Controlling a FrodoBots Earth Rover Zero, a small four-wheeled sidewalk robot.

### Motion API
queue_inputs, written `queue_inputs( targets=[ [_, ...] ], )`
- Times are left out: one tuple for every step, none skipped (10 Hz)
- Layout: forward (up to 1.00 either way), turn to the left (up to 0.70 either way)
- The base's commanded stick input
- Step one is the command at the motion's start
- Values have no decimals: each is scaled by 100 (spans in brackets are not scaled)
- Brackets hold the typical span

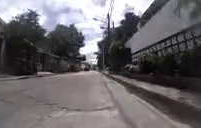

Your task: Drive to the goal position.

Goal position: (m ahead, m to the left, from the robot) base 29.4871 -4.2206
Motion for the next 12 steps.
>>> queue_inputs(
  targets=[
    [50,0],
    [50,0],
    [50,0],
    [50,0],
    [50,0],
    [50,0],
    [50,0],
    [50,0],
    [50,0],
    [50,0],
    [50,0],
    [50,0]
  ],
)
